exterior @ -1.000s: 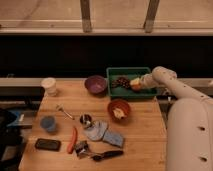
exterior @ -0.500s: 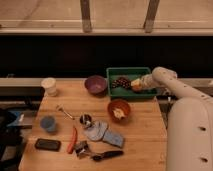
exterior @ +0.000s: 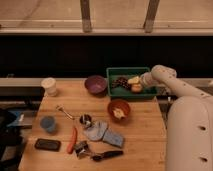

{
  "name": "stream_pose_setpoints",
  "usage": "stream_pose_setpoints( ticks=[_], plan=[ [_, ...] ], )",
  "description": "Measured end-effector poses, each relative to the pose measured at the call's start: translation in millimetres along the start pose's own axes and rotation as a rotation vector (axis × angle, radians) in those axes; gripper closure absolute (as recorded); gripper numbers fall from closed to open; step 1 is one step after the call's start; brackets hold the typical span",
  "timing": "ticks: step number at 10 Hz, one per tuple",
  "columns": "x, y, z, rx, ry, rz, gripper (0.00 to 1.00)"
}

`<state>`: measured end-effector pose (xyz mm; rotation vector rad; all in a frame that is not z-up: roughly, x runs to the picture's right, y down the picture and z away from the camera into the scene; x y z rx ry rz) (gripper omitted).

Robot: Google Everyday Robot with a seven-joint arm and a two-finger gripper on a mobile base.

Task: Place apple in tray

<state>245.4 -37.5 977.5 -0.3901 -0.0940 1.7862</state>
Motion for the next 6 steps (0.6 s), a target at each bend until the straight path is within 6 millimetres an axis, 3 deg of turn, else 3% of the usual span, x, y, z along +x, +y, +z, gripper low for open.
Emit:
stream_pose_setpoints(
  ticks=[3, 6],
  plan=[
    [-24.6, 21.8, -21.5, -0.007, -0.068, -0.055, 0.2],
    [-59.0, 43.8, -71.6, 0.011, -0.188, -0.11, 0.2]
  ],
)
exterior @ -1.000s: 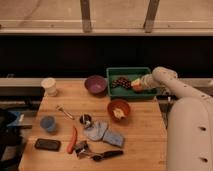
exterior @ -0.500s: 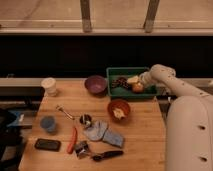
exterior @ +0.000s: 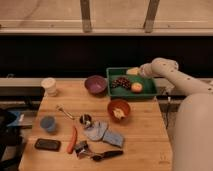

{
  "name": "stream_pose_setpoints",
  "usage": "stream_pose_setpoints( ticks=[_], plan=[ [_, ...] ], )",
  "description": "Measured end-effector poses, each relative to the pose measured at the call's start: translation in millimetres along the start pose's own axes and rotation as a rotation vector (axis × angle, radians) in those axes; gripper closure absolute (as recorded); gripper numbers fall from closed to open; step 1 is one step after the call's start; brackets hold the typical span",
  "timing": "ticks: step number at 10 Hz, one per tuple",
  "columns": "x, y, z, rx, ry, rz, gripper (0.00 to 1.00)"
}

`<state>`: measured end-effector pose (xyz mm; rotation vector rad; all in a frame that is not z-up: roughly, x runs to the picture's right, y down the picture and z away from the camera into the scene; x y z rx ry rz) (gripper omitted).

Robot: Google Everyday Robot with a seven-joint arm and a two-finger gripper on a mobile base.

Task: Place apple in tray

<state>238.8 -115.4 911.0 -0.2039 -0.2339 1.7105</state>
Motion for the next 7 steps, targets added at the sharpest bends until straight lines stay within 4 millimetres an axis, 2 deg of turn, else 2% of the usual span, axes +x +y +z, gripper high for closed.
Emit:
stream_pose_setpoints(
  ticks=[1, 2, 4, 6, 7],
  plan=[
    [-9.1, 0.2, -10.3, 0.016, -0.028, -0.007, 0.2],
    [-20.4, -7.2, -28.9, 0.069, -0.07, -0.017, 0.2],
    [-30.7, -23.7, -57.2, 0.16, -0.119, -0.015, 0.2],
    [-39.6, -51.7, -99.7, 0.266, -0.193, 0.017, 0.2],
    [-43.1, -59.3, -121.6, 0.297, -0.232, 0.042, 0.2]
  ],
)
